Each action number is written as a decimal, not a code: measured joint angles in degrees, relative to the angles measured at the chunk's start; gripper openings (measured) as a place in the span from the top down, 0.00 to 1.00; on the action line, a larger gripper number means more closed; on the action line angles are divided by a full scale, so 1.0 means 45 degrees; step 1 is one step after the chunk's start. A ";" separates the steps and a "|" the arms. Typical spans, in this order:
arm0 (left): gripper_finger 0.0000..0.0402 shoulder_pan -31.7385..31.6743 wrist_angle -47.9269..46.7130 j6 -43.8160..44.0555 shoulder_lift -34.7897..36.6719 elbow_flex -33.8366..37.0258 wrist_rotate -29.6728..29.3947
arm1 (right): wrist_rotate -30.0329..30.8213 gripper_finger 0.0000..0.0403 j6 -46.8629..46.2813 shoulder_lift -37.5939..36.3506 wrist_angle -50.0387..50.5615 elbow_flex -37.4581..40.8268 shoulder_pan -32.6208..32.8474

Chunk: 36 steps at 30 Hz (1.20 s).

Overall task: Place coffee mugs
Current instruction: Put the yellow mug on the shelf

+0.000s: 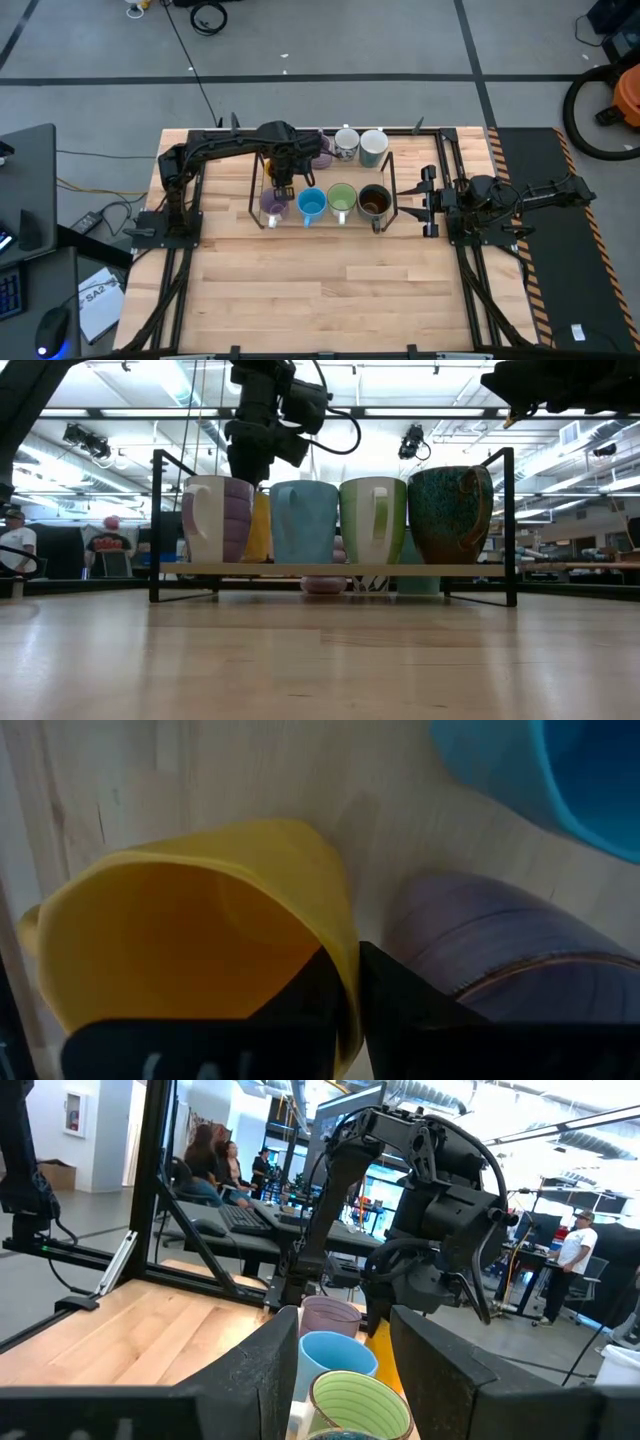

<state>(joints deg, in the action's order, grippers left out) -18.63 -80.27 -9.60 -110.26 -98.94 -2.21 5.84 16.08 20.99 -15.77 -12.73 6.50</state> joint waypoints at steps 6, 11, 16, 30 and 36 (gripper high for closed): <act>0.82 -0.0009 -0.0144 -0.0009 0.0000 0.0000 -0.0021 | 0.0000 0.59 0.0037 0.0000 0.0000 0.0000 0.0000; 0.77 0.0000 -0.0135 -0.0006 0.0000 0.0000 -0.0007 | 0.0001 0.59 0.0042 0.0000 0.0000 0.0000 0.0000; 0.75 -0.0005 -0.0188 -0.0015 0.0000 0.0000 0.0063 | 0.0000 0.59 0.0075 0.0000 -0.0005 0.0000 0.0000; 0.75 -0.0010 -0.0674 -0.0327 0.0000 0.0000 0.0309 | -0.0001 0.59 0.0127 0.0000 -0.0087 0.0000 0.0003; 0.75 0.0000 -0.0668 -0.0642 0.0005 0.0000 -0.0134 | -0.0002 0.59 0.0127 0.0000 -0.0092 0.0000 0.0002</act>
<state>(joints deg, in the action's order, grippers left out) -18.63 -83.28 -12.49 -110.24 -98.94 -2.81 5.83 16.66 20.99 -16.19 -12.73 6.51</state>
